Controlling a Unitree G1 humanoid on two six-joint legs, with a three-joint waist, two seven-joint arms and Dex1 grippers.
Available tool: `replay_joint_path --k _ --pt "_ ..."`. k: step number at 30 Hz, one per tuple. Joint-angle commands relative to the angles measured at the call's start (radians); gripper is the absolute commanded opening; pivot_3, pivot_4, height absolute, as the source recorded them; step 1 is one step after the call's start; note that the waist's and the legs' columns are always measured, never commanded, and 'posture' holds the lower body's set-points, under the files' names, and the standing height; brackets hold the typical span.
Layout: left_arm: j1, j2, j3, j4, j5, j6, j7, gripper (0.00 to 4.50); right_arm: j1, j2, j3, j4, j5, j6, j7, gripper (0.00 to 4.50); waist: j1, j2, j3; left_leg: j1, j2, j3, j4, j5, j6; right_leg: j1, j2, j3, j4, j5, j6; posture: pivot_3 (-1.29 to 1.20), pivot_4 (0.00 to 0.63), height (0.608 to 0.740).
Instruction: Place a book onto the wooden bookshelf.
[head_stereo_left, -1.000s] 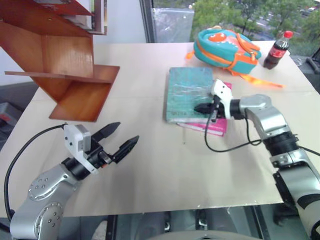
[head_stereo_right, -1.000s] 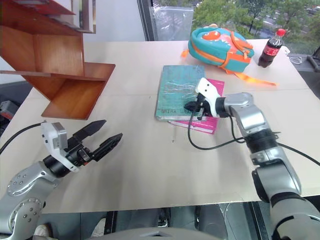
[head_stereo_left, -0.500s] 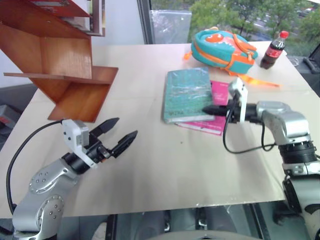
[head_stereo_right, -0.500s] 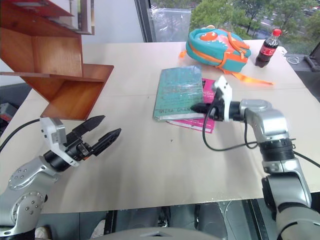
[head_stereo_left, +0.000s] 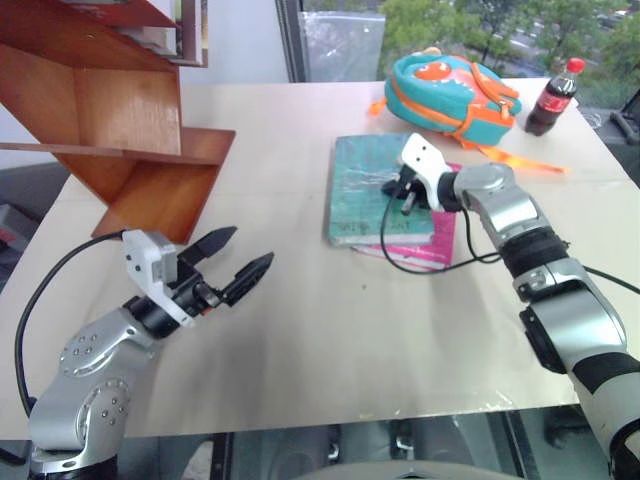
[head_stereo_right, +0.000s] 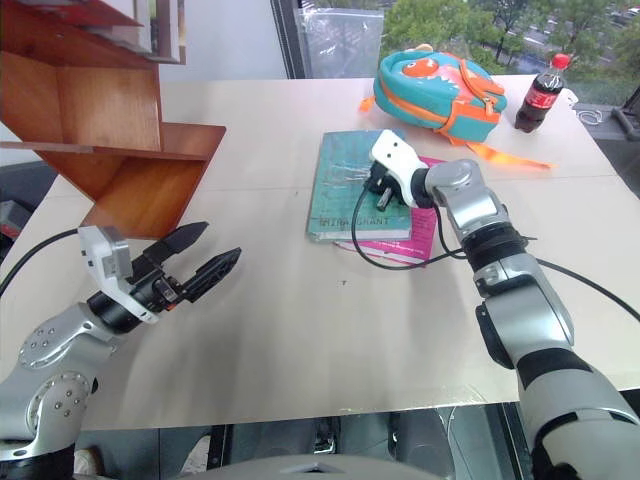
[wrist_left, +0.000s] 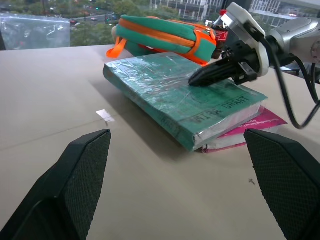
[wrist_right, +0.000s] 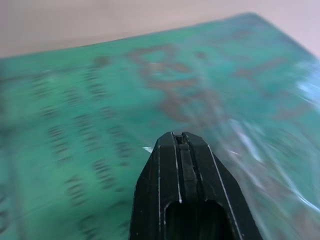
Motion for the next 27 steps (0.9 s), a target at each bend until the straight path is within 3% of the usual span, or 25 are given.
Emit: replay_joint_path --k 1,8,16,24,27 --pt "0.03 0.007 0.027 -0.053 -0.018 -0.014 -0.016 4.5 0.064 -0.034 0.065 0.044 -0.043 -0.038 0.177 0.05 0.002 -0.001 -0.001 0.0 0.0 0.0 0.0 0.0 0.0 0.0 0.0 0.0 0.0 0.0 0.0 0.0 0.15 0.74" --pt "0.051 0.017 0.021 -0.053 -0.009 -0.025 -0.044 4.5 0.185 -0.118 0.062 -0.144 0.016 0.037 0.425 0.05 0.006 -0.003 -0.002 0.006 0.0 -0.004 0.0 0.0 0.0 0.008 -0.001 -0.003 0.0 0.0 0.0 0.0 0.15 0.74" --pt "0.003 0.038 -0.015 -0.019 -0.004 0.012 -0.052 4.5 0.217 -0.127 -0.105 -0.305 0.162 0.119 0.377 0.05 0.008 -0.002 -0.001 0.015 0.0 -0.005 0.0 0.0 0.0 0.016 -0.003 -0.003 0.0 0.0 0.0 0.0 0.15 0.74" --pt "-0.112 0.05 -0.074 0.063 0.001 0.088 -0.037 4.5 0.301 -0.17 -0.333 -0.72 0.468 0.536 0.246 0.05 0.008 0.002 0.004 0.001 0.0 -0.006 0.001 0.0 0.0 0.004 -0.002 -0.004 0.001 0.0 -0.001 0.0 0.15 0.74" --pt "-0.162 0.054 -0.097 0.107 0.002 0.111 -0.047 4.5 0.399 -0.235 -0.392 -0.895 0.567 0.632 0.232 1.31 0.013 0.002 0.004 -0.002 0.0 -0.006 0.001 0.0 0.0 0.003 -0.002 -0.006 0.0 0.0 0.0 0.0 0.15 0.74"
